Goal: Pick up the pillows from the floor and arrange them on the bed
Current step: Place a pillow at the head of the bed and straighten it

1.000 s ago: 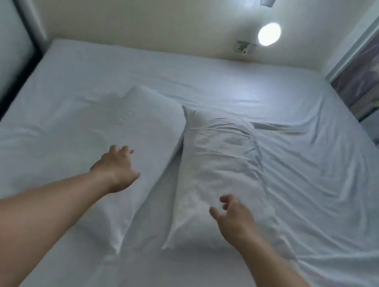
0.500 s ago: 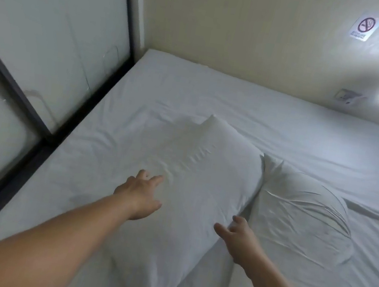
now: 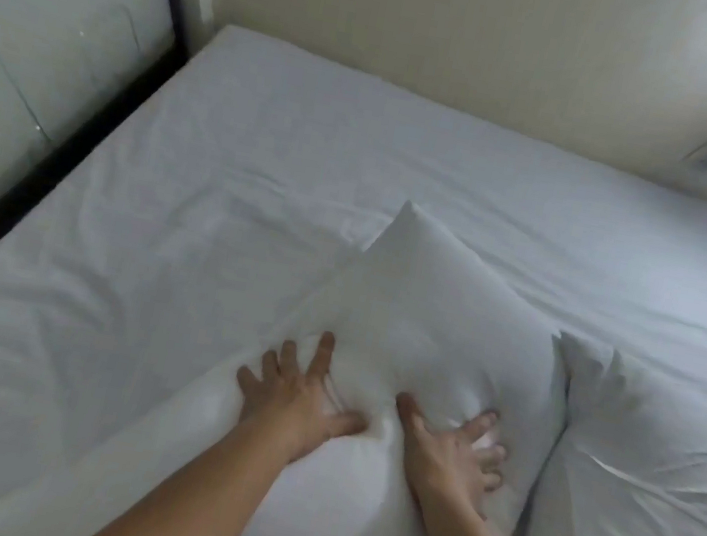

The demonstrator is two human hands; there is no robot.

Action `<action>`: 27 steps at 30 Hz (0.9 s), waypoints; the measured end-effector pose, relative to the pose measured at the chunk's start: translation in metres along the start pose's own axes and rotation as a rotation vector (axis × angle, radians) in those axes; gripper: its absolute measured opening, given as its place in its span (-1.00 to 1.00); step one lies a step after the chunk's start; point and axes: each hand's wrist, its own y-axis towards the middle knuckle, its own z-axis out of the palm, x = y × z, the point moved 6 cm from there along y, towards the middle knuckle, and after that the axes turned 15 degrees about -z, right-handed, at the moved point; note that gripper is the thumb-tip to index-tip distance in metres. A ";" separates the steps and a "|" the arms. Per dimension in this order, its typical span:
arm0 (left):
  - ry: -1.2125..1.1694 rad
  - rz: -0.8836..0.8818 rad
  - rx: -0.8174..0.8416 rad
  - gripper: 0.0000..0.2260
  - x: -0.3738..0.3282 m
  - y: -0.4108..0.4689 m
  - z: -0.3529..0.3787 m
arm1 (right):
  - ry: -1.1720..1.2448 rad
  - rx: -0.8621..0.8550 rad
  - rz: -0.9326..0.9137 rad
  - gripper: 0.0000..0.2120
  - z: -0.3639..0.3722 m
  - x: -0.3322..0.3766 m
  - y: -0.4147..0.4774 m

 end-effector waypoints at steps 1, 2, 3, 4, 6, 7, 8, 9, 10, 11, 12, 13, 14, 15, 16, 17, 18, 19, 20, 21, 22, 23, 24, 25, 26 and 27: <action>0.019 0.030 -0.075 -0.03 0.000 -0.001 0.011 | -0.013 -0.046 0.018 0.16 0.006 -0.004 -0.003; 0.006 0.077 -0.140 -0.14 -0.001 -0.002 0.014 | -0.001 -0.086 -0.001 0.10 0.008 -0.007 -0.004; -0.029 0.123 -0.176 -0.26 -0.003 0.001 0.010 | 0.041 -0.122 -0.040 0.01 0.007 -0.007 -0.003; -0.061 0.170 -0.184 -0.38 -0.007 0.002 -0.001 | 0.092 -0.140 -0.083 -0.12 0.002 -0.003 -0.001; -0.171 0.238 -0.209 -0.60 -0.011 0.006 -0.032 | 0.185 -0.184 -0.153 -0.43 -0.018 0.012 0.001; -0.218 0.260 -0.239 -0.66 -0.011 0.005 -0.051 | 0.206 -0.213 -0.185 -0.55 -0.032 0.021 0.002; -0.252 0.271 -0.277 -0.69 -0.009 0.003 -0.070 | 0.201 -0.247 -0.218 -0.63 -0.047 0.033 0.003; -0.285 0.271 -0.315 -0.69 -0.005 0.001 -0.091 | 0.214 -0.278 -0.246 -0.67 -0.062 0.049 0.004; -0.314 0.263 -0.355 -0.69 0.000 0.002 -0.112 | 0.247 -0.311 -0.278 -0.68 -0.076 0.070 0.004; -0.344 0.247 -0.401 -0.67 0.006 0.008 -0.140 | 0.280 -0.335 -0.324 -0.70 -0.090 0.103 0.006; -0.382 0.226 -0.423 -0.65 0.012 0.014 -0.162 | 0.280 -0.336 -0.379 -0.73 -0.100 0.134 0.009; -0.432 0.201 -0.443 -0.63 0.019 0.025 -0.188 | 0.265 -0.326 -0.448 -0.75 -0.110 0.173 0.014; -0.497 0.168 -0.476 -0.61 0.030 0.041 -0.225 | 0.265 -0.326 -0.530 -0.73 -0.123 0.223 0.021; -0.567 0.113 -0.474 -0.60 0.039 0.058 -0.260 | 0.276 -0.309 -0.593 -0.69 -0.137 0.267 0.028; -0.598 0.047 -0.460 -0.58 0.049 0.077 -0.294 | 0.279 -0.289 -0.643 -0.61 -0.151 0.310 0.037; -0.556 -0.017 -0.447 -0.54 0.059 0.096 -0.322 | 0.255 -0.246 -0.666 -0.53 -0.159 0.347 0.046; -0.446 -0.067 -0.445 -0.49 0.069 0.112 -0.343 | 0.199 -0.191 -0.676 -0.46 -0.160 0.376 0.053; -0.335 -0.094 -0.452 -0.46 0.078 0.122 -0.354 | 0.122 -0.134 -0.687 -0.42 -0.153 0.396 0.055; -0.255 -0.095 -0.441 -0.44 0.087 0.128 -0.355 | 0.042 -0.074 -0.701 -0.40 -0.139 0.407 0.053; -0.214 -0.074 -0.413 -0.44 0.095 0.131 -0.349 | -0.014 -0.010 -0.719 -0.39 -0.121 0.410 0.047; -0.195 -0.051 -0.377 -0.44 0.102 0.132 -0.338 | -0.035 0.051 -0.728 -0.38 -0.103 0.407 0.040; -0.189 -0.030 -0.349 -0.44 0.110 0.133 -0.325 | -0.035 0.102 -0.728 -0.37 -0.083 0.400 0.033; -0.189 -0.014 -0.323 -0.44 0.118 0.135 -0.313 | -0.030 0.139 -0.719 -0.34 -0.066 0.392 0.028; -0.186 0.001 -0.296 -0.42 0.123 0.138 -0.302 | -0.034 0.164 -0.705 -0.32 -0.052 0.383 0.025; -0.178 0.009 -0.266 -0.40 0.128 0.140 -0.292 | -0.045 0.178 -0.683 -0.28 -0.041 0.375 0.026; -0.178 0.005 -0.236 -0.37 0.132 0.140 -0.282 | -0.059 0.184 -0.654 -0.25 -0.032 0.365 0.028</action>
